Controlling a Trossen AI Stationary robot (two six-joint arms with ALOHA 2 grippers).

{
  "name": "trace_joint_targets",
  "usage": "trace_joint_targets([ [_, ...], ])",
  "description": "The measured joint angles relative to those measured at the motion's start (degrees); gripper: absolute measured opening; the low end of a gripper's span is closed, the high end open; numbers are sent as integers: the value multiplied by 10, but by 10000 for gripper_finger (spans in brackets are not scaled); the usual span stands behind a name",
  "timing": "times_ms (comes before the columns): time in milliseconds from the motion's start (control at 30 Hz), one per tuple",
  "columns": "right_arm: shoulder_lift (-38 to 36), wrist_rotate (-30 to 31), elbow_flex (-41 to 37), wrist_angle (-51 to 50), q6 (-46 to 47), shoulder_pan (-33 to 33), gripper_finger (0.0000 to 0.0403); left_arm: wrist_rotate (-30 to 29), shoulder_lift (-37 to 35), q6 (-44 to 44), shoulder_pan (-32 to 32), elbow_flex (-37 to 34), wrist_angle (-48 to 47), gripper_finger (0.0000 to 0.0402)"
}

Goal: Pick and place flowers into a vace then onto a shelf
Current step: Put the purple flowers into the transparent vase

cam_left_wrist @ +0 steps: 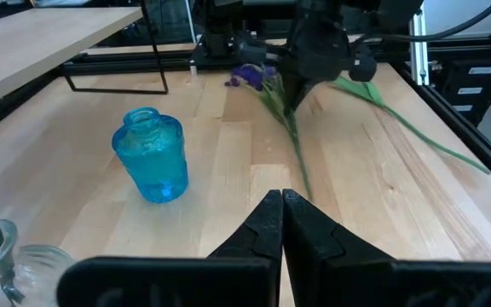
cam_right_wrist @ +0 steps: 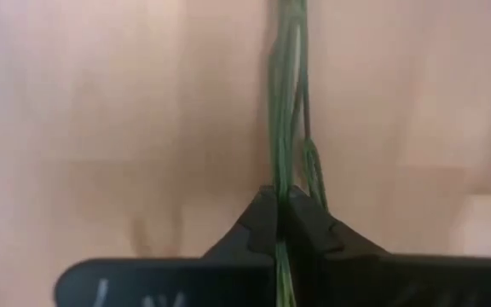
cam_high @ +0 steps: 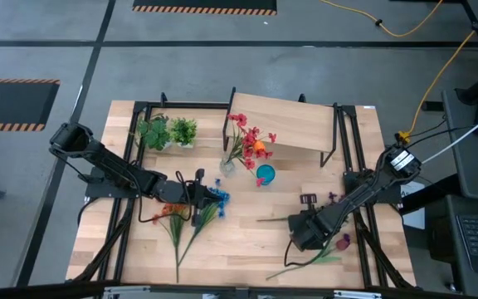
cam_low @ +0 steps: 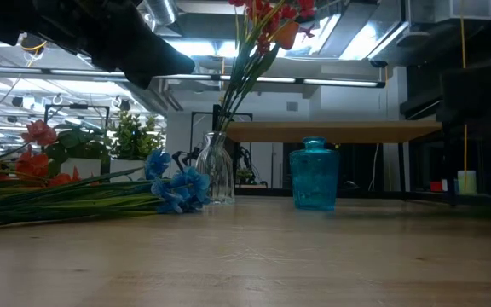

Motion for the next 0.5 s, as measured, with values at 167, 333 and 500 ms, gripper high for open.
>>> trace_joint_targets([
  [167,0,36,48,-76,-4,5,3,36,0,0,0,0,0,6],
  [333,-1,77,104,-143,-6,15,2,63,0,0,0,0,14,15],
  [500,-2,120,160,-187,-16,26,1,63,0,0,0,0,45,29],
])
